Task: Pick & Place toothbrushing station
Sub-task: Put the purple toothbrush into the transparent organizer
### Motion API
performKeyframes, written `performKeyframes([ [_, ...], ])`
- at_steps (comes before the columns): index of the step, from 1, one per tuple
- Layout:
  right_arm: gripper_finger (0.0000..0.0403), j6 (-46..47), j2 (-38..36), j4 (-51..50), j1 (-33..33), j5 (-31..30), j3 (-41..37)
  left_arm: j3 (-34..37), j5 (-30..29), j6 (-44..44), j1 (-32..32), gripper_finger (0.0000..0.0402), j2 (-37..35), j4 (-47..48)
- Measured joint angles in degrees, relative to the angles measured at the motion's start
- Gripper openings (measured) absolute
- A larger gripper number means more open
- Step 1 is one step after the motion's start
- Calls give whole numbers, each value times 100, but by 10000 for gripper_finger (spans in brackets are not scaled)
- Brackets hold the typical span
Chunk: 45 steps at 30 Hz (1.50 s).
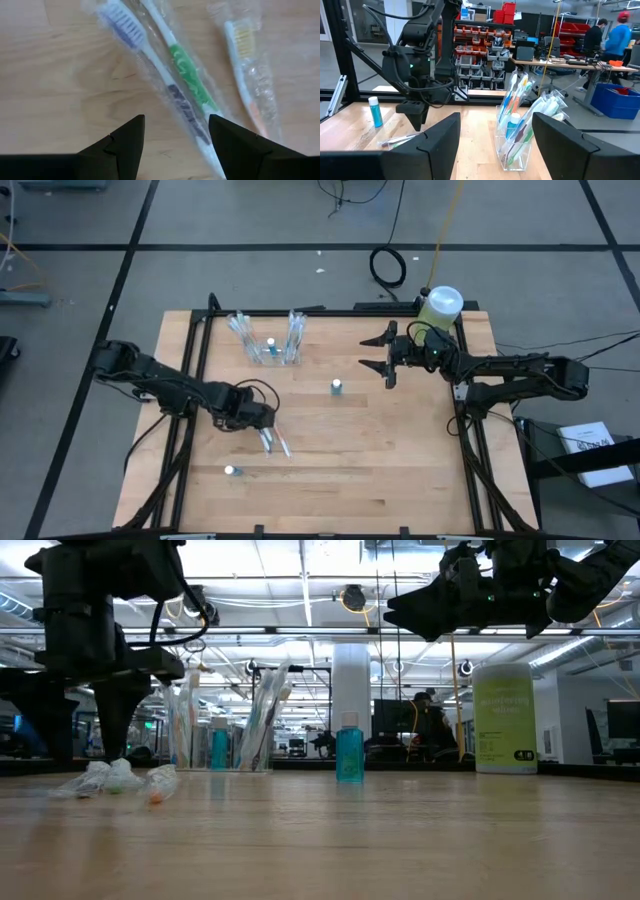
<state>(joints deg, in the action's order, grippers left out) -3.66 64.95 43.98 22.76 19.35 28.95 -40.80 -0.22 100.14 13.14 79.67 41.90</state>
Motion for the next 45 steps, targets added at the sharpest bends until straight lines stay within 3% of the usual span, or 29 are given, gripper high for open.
performKeyframes([
  [6,242,3,0,-2,0,2,0,0,-7,341,164,227,328,58],
  [11,242,171,0,-3,0,2,-2,0,13,45,109,227,535,142],
  [16,242,277,0,-6,0,19,-2,0,-383,39,96,227,100,474],
  [24,242,293,0,-6,0,22,-2,0,-776,1277,86,227,-347,1801],
  [28,242,286,0,-6,0,22,-2,41,-1086,1370,-22,227,-321,1663],
  [33,242,286,0,-8,0,24,-2,218,-1013,1075,-226,227,-273,1180],
  [45,242,284,0,-8,0,26,-2,566,-883,888,-516,227,-203,991],
])
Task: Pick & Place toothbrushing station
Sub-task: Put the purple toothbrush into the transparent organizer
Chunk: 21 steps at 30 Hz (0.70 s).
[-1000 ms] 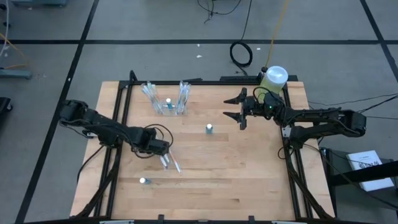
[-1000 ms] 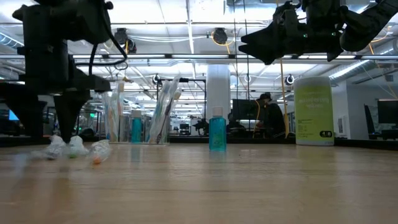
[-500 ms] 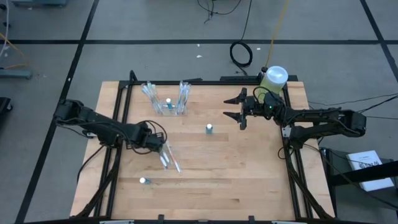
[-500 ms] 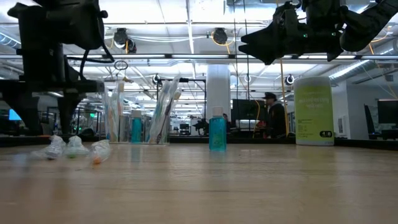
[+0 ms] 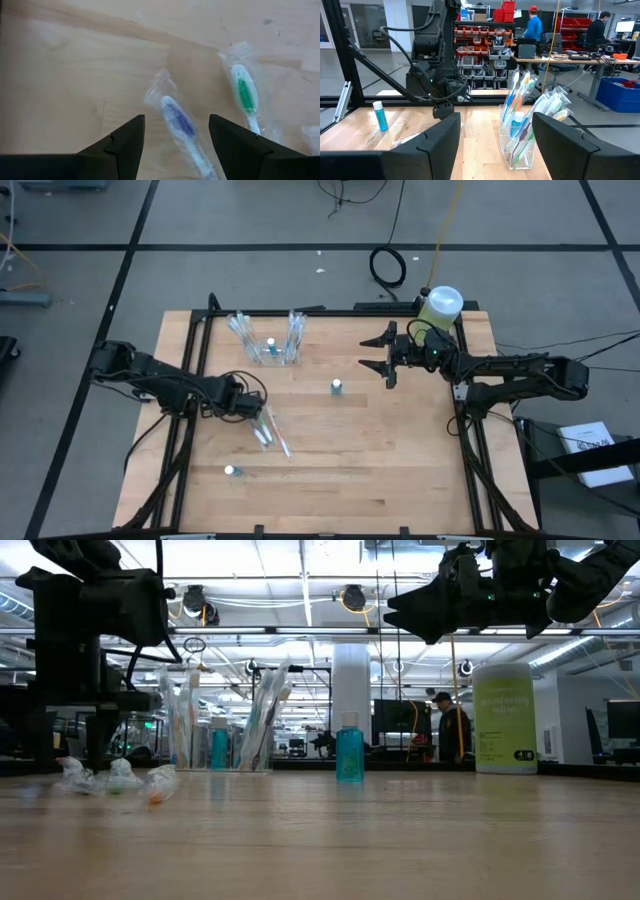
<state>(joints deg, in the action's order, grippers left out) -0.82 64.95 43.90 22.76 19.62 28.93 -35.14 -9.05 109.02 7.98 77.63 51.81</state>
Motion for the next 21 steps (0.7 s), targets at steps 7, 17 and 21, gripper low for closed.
performKeyframes([
  [7,242,-2,0,-3,0,0,0,-2,6,-112,-140,227,41,100],
  [17,242,8,0,-33,0,2,0,232,304,-94,-196,223,19,-467],
  [21,242,0,0,-38,0,2,0,420,236,-90,-196,188,7,-674],
])
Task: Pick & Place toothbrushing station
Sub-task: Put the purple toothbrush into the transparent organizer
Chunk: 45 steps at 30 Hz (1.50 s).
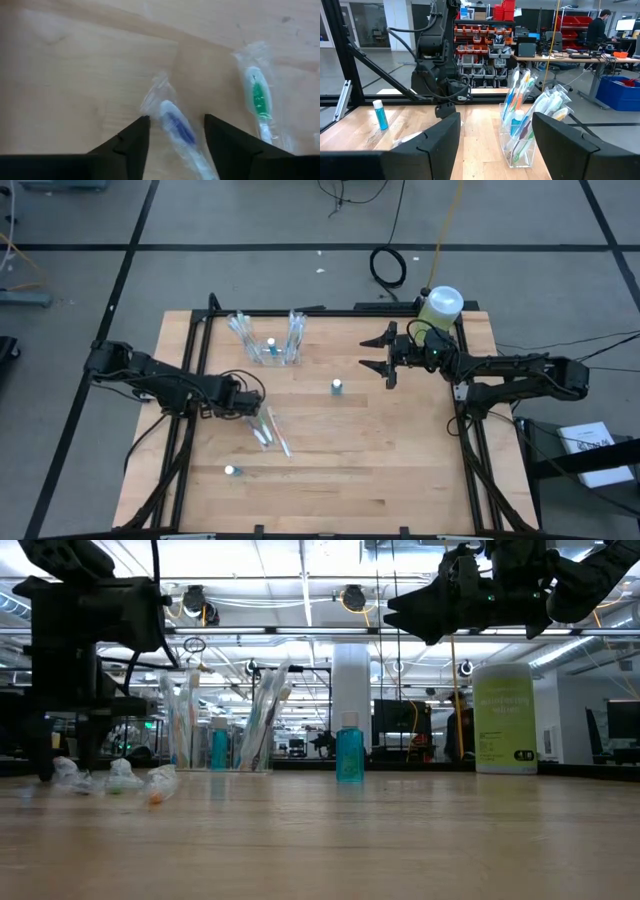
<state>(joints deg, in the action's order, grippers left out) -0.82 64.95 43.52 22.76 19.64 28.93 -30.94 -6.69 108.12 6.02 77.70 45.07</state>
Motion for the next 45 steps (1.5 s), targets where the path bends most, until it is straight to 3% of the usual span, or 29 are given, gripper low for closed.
performKeyframes([
  [12,242,0,0,-3,0,0,0,-9,-104,-180,7,96,-19,166],
  [20,242,-26,0,-2,0,0,0,-300,-344,-877,8,31,-76,466],
  [30,242,-26,0,-1,1,-2,0,-1343,-1282,-1888,4,42,-88,1197],
  [34,242,-26,0,-1,2,-2,0,-2264,-1899,-2468,4,26,-88,2012],
  [37,242,-26,0,-1,0,-2,0,-3129,-2861,-3313,31,24,-91,2326],
  [41,242,-26,0,-3,2,-2,0,-4285,-4077,-4863,131,26,-94,2321],
  [45,242,-26,0,-3,0,-2,0,-4947,-4708,-6183,92,24,-148,1889],
])
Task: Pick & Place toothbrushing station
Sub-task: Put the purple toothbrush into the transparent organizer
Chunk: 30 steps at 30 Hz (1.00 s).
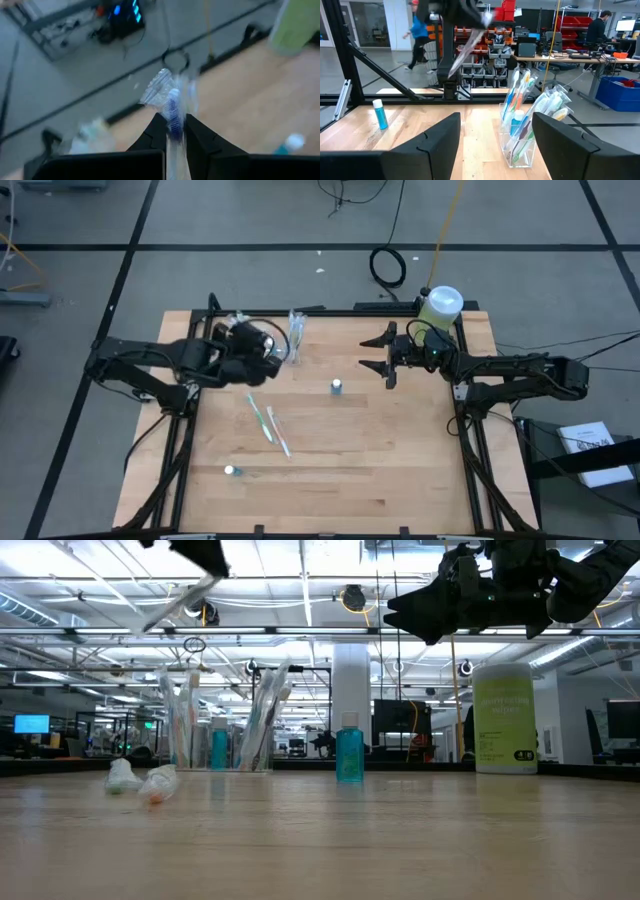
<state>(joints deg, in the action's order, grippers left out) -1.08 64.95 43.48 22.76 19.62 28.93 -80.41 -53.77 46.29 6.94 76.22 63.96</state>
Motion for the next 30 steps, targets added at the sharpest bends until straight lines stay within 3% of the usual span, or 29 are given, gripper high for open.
performKeyframes([
  [4,242,-10,0,-14,1,0,0,114,172,-1068,-124,24,-395,-1102],
  [12,242,-107,0,-42,0,-2,0,1723,2102,-2737,-504,24,-1427,-4067],
  [22,242,-110,0,-45,2,-18,0,4414,2027,-4473,-1446,24,-2965,-7589],
  [26,242,-111,0,-44,2,-24,0,5314,2009,-5421,-1721,24,-3318,-8808],
  [30,242,-127,0,-44,1,-58,0,5954,1964,-5671,-1951,24,-3450,-9567],
])
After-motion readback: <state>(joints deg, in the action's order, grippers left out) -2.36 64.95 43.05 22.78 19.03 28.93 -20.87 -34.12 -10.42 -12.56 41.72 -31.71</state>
